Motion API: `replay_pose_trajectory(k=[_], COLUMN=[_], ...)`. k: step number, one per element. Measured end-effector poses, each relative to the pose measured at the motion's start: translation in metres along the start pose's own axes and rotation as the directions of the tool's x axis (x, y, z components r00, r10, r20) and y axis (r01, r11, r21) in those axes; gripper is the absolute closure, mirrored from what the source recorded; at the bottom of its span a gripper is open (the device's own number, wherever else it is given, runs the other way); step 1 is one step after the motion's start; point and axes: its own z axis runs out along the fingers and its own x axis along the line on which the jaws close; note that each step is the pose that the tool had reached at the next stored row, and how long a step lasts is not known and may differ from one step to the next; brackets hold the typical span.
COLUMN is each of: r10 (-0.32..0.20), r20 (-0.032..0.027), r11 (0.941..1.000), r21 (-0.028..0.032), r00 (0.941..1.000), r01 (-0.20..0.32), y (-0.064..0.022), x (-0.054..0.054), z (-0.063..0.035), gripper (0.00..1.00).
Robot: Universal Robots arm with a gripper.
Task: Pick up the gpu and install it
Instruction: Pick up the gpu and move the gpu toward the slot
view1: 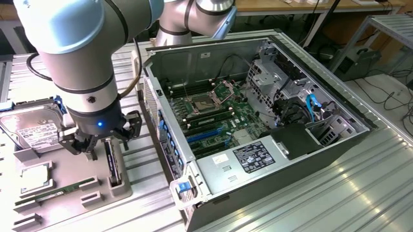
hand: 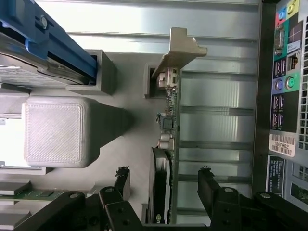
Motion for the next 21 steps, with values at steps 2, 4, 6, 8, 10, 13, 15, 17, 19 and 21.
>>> replay_pose_trajectory(k=[2, 4, 6, 8, 10, 13, 15, 17, 19, 21], r10=[0.005, 0.006, 0.006, 0.006, 0.006, 0.006, 0.006, 0.006, 0.006, 0.006], r20=[-0.0015, -0.0019, -0.0020, -0.0023, -0.0026, -0.0031, -0.0031, -0.0032, -0.0036, -0.0035], r11=[1.0000, 1.0000, 1.0000, 1.0000, 1.0000, 1.0000, 1.0000, 1.0000, 1.0000, 1.0000], r21=[-0.0004, -0.0006, -0.0007, -0.0005, -0.0006, -0.0007, -0.0008, -0.0006, -0.0006, -0.0006], r00=[1.0000, 1.0000, 1.0000, 1.0000, 1.0000, 1.0000, 1.0000, 1.0000, 1.0000, 1.0000], r01=[-0.005, -0.006, -0.006, -0.006, -0.006, -0.006, -0.006, -0.006, -0.006, -0.006], y=[-0.0001, -0.0003, -0.0004, 0.0008, 0.0042, 0.0051, 0.0049, 0.0047, 0.0047, 0.0047], x=[0.000, 0.000, 0.000, 0.000, 0.000, 0.000, 0.000, 0.000, 0.000, 0.000], z=[0.0019, 0.0049, 0.0085, 0.0117, 0.0138, 0.0180, 0.0221, 0.0260, 0.0265, 0.0266], gripper=[0.32, 0.32, 0.32, 0.32, 0.32, 0.32, 0.32, 0.32, 0.32, 0.32])
